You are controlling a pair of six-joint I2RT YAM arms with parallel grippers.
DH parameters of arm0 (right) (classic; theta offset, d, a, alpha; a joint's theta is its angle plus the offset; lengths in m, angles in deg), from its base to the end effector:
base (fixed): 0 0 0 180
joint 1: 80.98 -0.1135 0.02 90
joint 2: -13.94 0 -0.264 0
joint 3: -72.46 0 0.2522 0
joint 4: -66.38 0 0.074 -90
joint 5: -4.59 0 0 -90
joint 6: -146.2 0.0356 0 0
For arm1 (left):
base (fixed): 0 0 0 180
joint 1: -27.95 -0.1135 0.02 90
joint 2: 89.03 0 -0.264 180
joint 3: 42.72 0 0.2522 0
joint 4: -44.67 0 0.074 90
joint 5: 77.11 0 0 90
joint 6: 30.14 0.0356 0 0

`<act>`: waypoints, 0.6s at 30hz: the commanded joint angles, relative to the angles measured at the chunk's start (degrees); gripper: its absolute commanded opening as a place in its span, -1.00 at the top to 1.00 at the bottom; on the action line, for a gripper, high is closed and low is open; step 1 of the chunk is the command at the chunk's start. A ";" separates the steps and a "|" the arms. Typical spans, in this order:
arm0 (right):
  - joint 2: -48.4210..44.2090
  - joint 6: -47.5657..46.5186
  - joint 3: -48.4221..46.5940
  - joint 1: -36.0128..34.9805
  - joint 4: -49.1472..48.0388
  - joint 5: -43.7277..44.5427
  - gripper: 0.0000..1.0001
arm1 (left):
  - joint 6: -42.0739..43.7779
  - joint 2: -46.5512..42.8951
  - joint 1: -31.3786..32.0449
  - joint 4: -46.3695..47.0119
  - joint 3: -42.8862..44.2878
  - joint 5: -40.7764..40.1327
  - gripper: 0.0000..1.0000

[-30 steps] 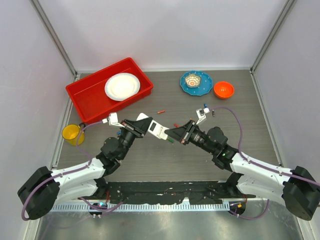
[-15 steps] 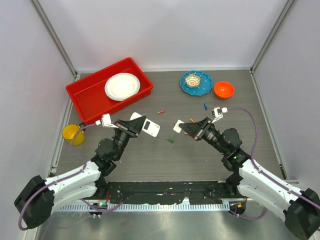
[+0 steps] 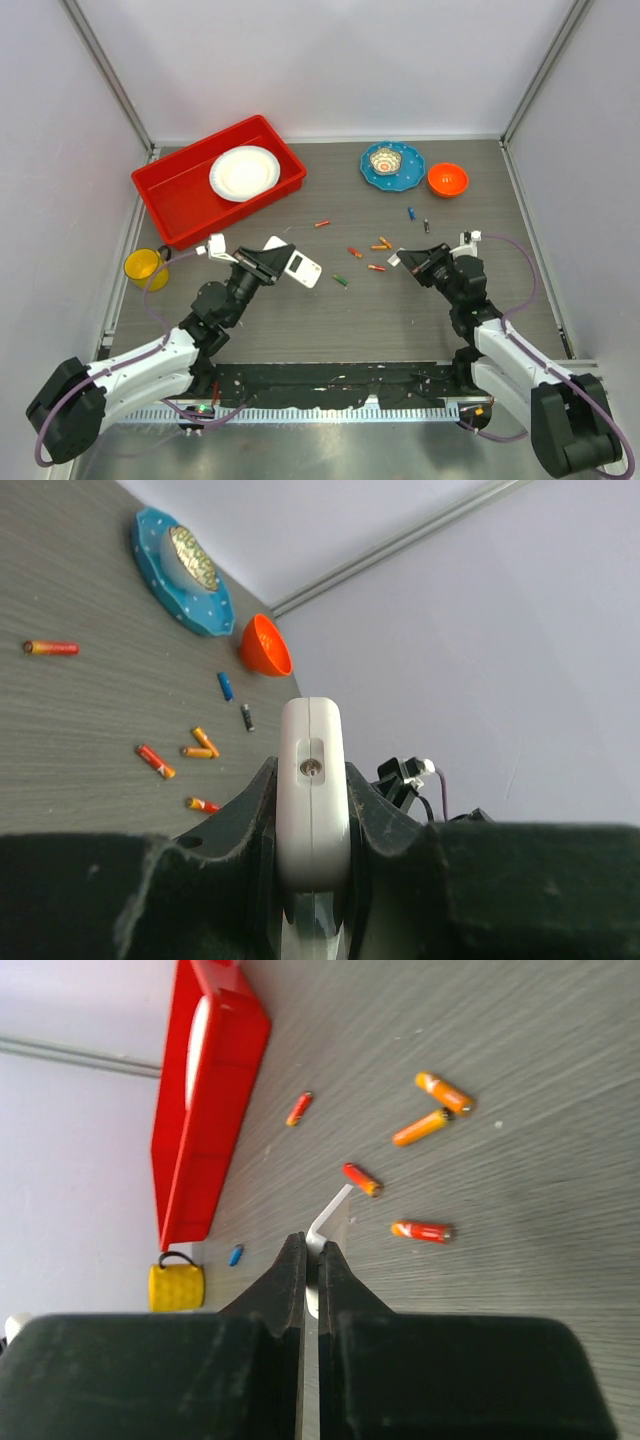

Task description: Load the batteries into the remote control

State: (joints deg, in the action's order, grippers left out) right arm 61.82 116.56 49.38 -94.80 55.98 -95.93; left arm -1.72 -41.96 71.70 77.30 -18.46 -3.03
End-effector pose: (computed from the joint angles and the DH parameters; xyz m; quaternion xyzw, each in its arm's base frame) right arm 0.1708 0.0487 0.1764 0.2592 0.7450 0.4259 0.4432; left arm 0.1363 -0.1169 0.2275 -0.2035 0.6137 -0.5483 0.5304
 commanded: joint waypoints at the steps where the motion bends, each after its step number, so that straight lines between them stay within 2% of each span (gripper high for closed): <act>1: 4.05 -1.38 -0.35 2.22 -2.20 0.77 0.99 | -1.96 -0.31 -0.33 2.21 -1.36 1.24 0.99; 11: 17.33 -1.56 0.89 7.14 -13.00 -2.48 0.99 | -3.55 1.71 -0.33 5.20 -3.03 2.04 1.00; 18: 22.43 -1.65 1.06 8.46 -15.21 -3.36 0.99 | -3.46 3.29 -0.24 6.25 -2.77 2.04 0.99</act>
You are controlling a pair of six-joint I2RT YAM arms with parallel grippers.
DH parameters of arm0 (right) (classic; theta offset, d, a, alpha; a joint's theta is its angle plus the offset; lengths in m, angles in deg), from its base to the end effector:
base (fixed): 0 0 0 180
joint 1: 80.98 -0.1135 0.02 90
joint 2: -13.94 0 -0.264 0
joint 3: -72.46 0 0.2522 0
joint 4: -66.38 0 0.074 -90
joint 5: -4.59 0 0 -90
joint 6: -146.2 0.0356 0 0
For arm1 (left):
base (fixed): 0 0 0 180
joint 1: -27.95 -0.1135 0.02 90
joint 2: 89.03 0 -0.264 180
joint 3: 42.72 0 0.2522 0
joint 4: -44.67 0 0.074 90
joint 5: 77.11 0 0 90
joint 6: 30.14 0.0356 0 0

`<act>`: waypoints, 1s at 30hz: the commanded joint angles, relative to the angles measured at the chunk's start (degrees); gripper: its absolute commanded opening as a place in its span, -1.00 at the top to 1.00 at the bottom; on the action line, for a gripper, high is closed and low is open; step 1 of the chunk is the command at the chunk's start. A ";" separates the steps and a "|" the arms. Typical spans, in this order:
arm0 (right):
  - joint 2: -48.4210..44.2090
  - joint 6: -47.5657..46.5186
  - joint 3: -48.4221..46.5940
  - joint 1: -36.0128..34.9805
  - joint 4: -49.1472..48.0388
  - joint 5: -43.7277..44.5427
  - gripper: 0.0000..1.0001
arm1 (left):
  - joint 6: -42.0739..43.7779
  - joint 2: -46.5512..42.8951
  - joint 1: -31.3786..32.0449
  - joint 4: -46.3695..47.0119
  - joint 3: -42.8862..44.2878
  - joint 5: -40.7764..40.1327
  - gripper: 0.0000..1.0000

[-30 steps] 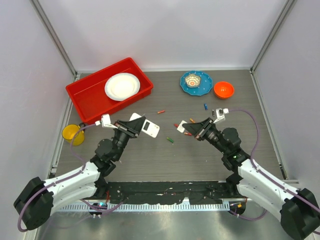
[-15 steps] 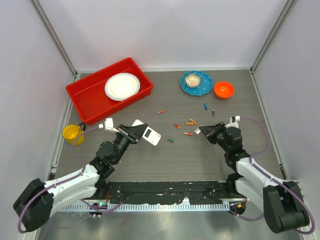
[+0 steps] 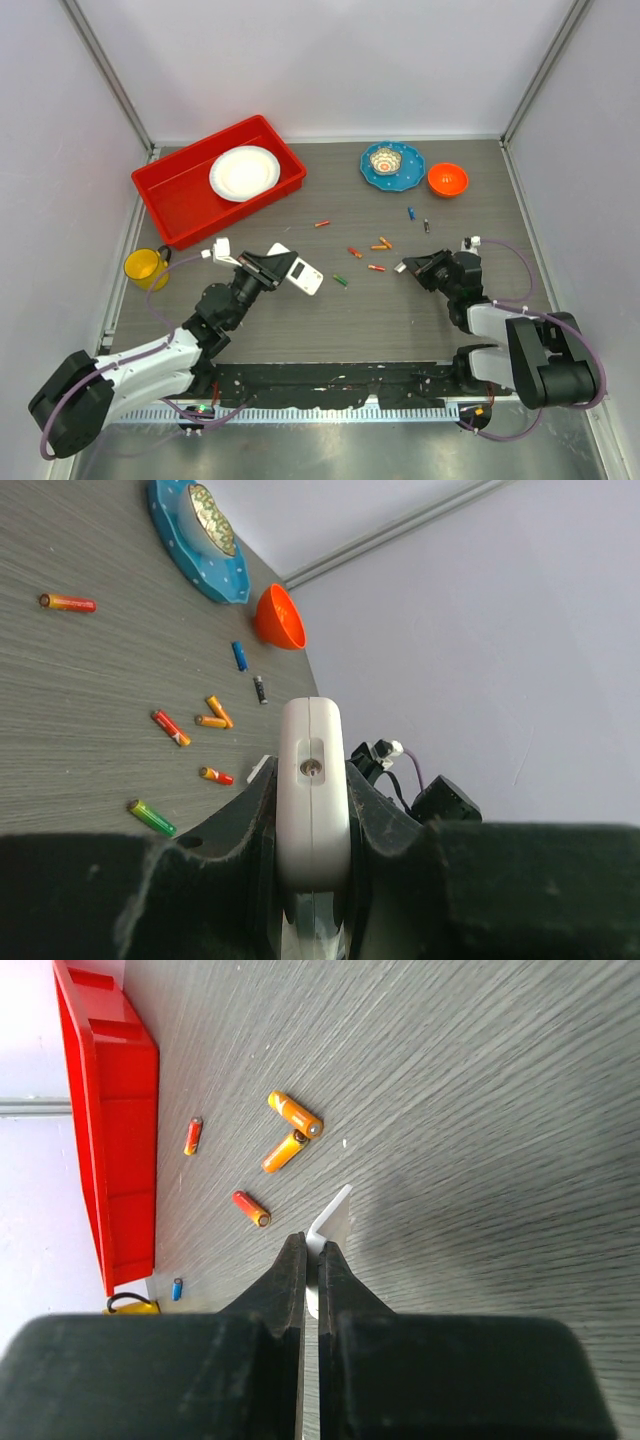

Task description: Load the batteries into the remote control

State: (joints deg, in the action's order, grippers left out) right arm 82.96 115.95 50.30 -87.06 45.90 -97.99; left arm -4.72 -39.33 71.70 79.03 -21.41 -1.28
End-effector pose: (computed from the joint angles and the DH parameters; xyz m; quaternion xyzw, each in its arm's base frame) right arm 0.1934 0.0284 0.1277 0.3298 0.7798 0.3629 0.3892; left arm 0.1354 -0.1175 0.2062 -0.2102 0.6367 -0.5494 0.4986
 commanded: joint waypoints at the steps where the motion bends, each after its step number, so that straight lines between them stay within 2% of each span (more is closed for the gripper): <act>1: 1.65 -1.12 0.14 0.73 -4.88 -1.31 0.98 | -0.46 0.84 -0.33 4.53 0.18 0.20 1.00; 6: 0.77 -2.35 0.32 0.64 -1.19 -0.78 0.99 | -0.46 1.55 -0.33 4.79 0.36 0.02 0.99; 9: -0.54 -3.14 0.14 0.64 1.98 -0.17 0.89 | -0.46 1.99 -0.33 4.97 0.45 0.11 1.00; 25: -6.69 -6.13 -0.29 0.64 13.31 2.82 0.18 | -0.46 2.52 -0.24 5.14 0.62 1.17 1.00; 30: -13.28 -8.94 -2.58 0.73 24.81 5.19 -0.11 | 0.06 0.94 -0.24 2.78 0.62 1.08 1.00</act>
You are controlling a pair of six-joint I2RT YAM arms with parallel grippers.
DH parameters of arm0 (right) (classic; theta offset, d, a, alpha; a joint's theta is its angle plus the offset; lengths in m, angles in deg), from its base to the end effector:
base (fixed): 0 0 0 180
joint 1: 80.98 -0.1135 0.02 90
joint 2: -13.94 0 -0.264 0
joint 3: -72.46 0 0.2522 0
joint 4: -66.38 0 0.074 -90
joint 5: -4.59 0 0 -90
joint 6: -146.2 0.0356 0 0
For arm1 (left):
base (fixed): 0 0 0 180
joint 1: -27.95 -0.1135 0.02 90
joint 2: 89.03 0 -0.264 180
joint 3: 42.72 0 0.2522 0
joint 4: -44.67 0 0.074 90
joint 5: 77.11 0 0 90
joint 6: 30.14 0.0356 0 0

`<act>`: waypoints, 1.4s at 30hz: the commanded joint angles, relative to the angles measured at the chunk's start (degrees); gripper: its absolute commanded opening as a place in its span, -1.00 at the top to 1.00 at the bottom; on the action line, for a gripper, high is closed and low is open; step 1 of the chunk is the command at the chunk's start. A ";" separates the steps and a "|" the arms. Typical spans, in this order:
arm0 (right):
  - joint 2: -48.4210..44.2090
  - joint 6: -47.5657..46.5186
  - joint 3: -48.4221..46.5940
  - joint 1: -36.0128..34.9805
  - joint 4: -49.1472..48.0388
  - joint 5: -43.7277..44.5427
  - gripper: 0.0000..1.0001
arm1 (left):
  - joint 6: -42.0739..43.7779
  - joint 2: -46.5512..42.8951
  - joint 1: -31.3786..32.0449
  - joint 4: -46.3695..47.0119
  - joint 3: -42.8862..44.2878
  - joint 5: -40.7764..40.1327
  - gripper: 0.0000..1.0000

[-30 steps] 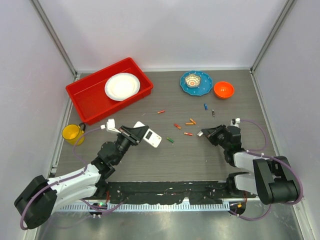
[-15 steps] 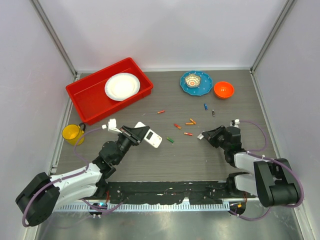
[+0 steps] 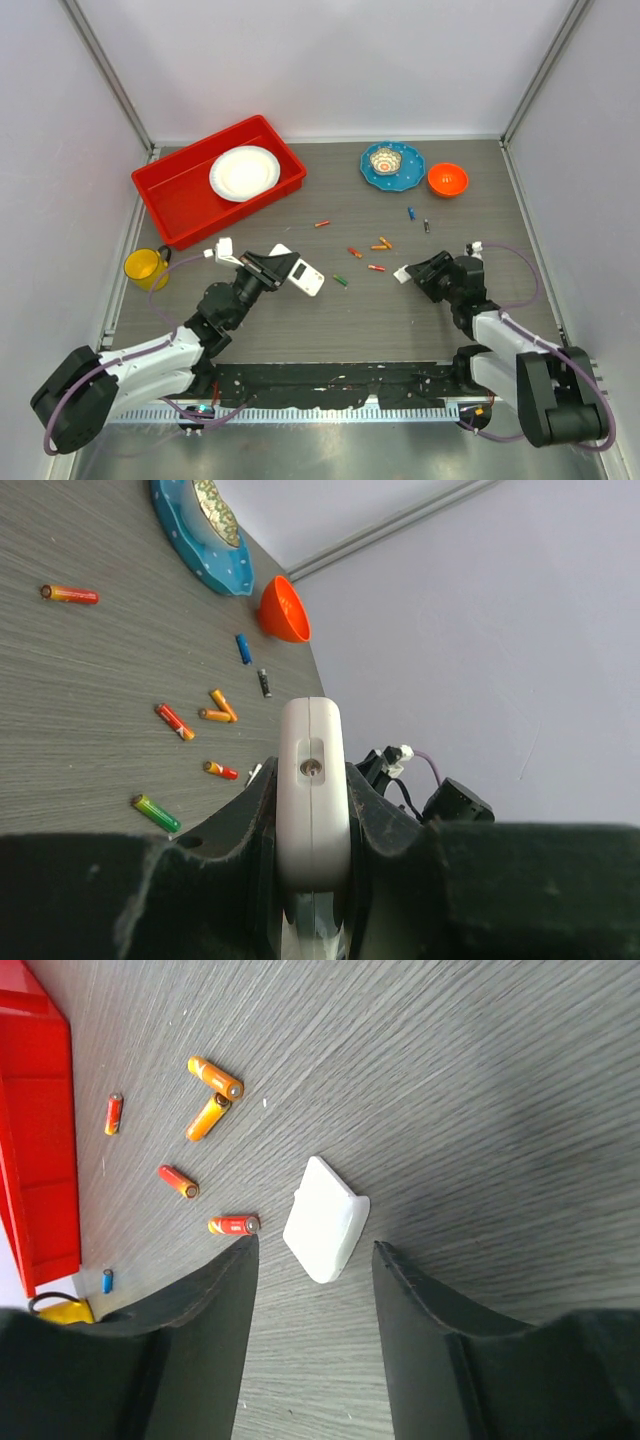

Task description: Load the batteries into the remote control

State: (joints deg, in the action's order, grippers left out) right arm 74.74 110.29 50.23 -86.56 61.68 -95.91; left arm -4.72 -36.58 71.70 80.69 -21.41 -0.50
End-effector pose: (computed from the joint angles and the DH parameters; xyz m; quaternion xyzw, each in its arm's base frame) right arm 0.1774 0.0239 0.1260 0.3217 0.8188 0.3031 0.3662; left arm 0.1380 -0.1207 0.2016 -0.2059 0.6452 -0.5469 0.4922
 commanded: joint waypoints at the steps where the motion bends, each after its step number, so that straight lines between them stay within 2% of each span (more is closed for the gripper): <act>1: -6.38 -3.89 -3.56 0.22 11.23 4.34 -0.15 | 0.15 -2.52 -0.33 0.67 0.62 0.12 1.00; 3: -10.33 -5.12 -4.71 0.22 17.38 5.66 -0.29 | 0.42 -2.96 -0.24 -0.29 0.45 -0.41 1.00; 7: -16.14 -12.05 -11.02 0.14 28.37 10.32 -0.42 | 1.12 -4.02 -0.33 -1.09 0.36 -1.02 1.00; 12: -15.10 -20.33 -21.30 -1.96 36.38 20.76 -0.47 | 4.01 -3.40 -1.46 -3.72 1.76 2.56 1.00; 14: -11.41 -21.73 -23.86 -8.80 36.82 23.84 -0.47 | 4.20 -4.01 -2.96 -7.30 2.03 7.40 1.00; 15: -10.18 -22.70 -26.75 -12.40 37.18 31.17 -0.47 | 3.06 -4.71 -5.14 -8.55 1.85 9.15 1.00; 16: -7.21 -23.67 -28.34 -20.52 38.57 34.99 -0.47 | 2.27 -5.50 -6.47 -9.52 1.59 10.73 1.00; 18: -4.21 -26.04 -31.94 -26.73 39.46 44.03 -0.47 | 0.69 -8.58 -10.67 -12.85 0.89 16.27 1.00; 19: -1.84 -26.40 -32.83 -29.20 39.64 45.12 -0.47 | -0.45 -9.72 -12.09 -15.30 1.06 17.59 1.00; 20: -0.52 -27.10 -33.71 -31.83 39.64 45.13 -0.47 | -0.98 -11.21 -14.28 -20.98 1.84 19.69 1.00; 23: 2.30 -29.12 -35.12 -35.10 36.75 44.25 -0.45 | -1.08 -16.40 -17.19 -28.31 3.52 23.48 1.00; 28: 4.94 -32.72 -34.60 -36.60 26.75 38.55 -0.39 | -0.99 -20.72 -17.73 -32.98 5.28 26.92 1.00; 31: 8.98 -34.82 -35.91 -37.92 24.35 33.72 -0.37 | -1.87 -19.41 -18.08 -31.69 5.37 32.00 1.00; 35: 17.59 -38.70 -41.97 -40.11 29.87 27.57 -0.36 | -2.57 -18.43 -19.66 -28.69 5.63 38.87 1.00; 38: 22.08 -42.91 -44.09 -45.29 30.67 30.09 -0.34 | -2.31 -17.30 -20.37 -29.04 6.68 42.82 1.00; 42: 26.82 -43.71 -46.19 -46.71 31.64 29.40 -0.31 | -3.35 -14.48 -20.81 -27.02 6.34 46.78 1.00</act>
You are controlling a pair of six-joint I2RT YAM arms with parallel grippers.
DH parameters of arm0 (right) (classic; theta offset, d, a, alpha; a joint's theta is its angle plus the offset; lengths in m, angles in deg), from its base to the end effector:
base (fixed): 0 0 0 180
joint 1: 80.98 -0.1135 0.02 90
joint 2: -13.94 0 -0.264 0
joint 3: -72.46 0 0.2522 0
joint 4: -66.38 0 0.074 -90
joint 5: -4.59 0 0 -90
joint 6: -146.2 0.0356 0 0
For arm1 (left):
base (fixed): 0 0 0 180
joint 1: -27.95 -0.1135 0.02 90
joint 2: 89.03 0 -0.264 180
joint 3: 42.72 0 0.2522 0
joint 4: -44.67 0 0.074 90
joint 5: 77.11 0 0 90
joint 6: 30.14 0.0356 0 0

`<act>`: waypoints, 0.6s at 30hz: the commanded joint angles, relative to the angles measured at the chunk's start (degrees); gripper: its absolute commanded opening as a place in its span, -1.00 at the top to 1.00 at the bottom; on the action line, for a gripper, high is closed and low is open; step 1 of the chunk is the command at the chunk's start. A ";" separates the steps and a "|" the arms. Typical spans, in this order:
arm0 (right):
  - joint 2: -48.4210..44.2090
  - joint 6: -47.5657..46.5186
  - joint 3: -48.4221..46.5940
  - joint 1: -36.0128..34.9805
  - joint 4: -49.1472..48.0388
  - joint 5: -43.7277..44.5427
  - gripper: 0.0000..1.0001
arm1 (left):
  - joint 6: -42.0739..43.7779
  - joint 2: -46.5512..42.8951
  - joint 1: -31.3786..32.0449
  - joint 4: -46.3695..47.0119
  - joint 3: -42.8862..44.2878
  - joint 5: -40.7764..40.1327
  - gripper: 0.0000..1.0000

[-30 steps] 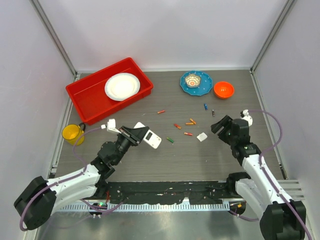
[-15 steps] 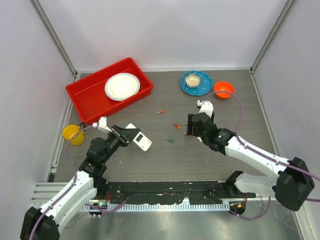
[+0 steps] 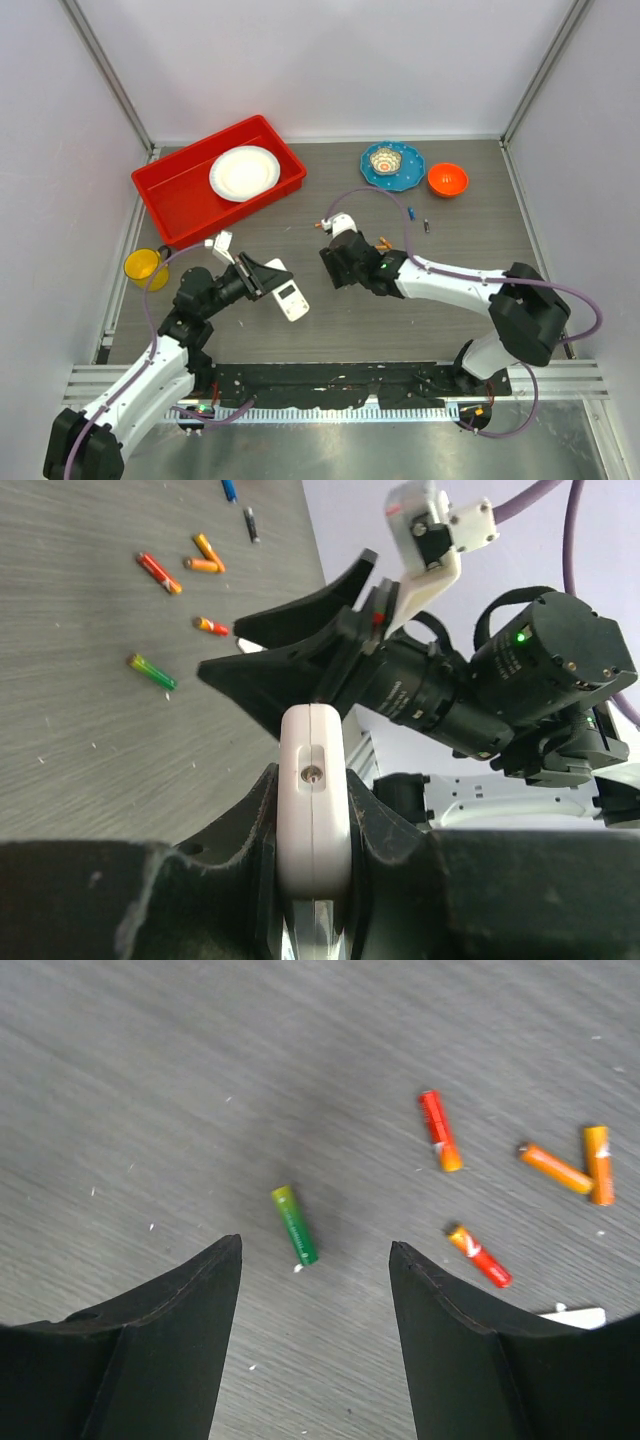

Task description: Load the batteries into the remote control

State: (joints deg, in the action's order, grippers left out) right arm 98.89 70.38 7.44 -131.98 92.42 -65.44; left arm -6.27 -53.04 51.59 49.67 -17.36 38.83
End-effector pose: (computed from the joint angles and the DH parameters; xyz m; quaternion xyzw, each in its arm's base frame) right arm 0.2036 0.2321 0.2132 -0.2267 0.8868 0.0634 0.3976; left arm 0.1401 -0.0783 0.2117 -0.1212 0.7276 -0.5796 0.3463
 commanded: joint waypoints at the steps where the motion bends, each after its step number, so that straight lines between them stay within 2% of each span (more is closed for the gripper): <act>1: 3.55 -3.80 -3.58 -1.29 1.35 -1.42 -0.30 | -2.77 2.16 -0.79 6.52 1.07 8.07 1.00; 4: 3.56 -4.94 -2.88 -1.29 -0.22 -3.00 -0.25 | -4.53 2.33 -0.96 11.02 -1.22 9.66 1.00; 18: 7.42 -4.77 0.55 -0.68 -6.38 -6.52 -0.10 | -5.32 1.10 -1.23 16.12 -4.04 10.01 1.00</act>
State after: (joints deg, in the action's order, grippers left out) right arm 105.62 65.76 7.33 -133.22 90.25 -70.49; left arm -10.44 -51.00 50.69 59.38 -20.66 47.92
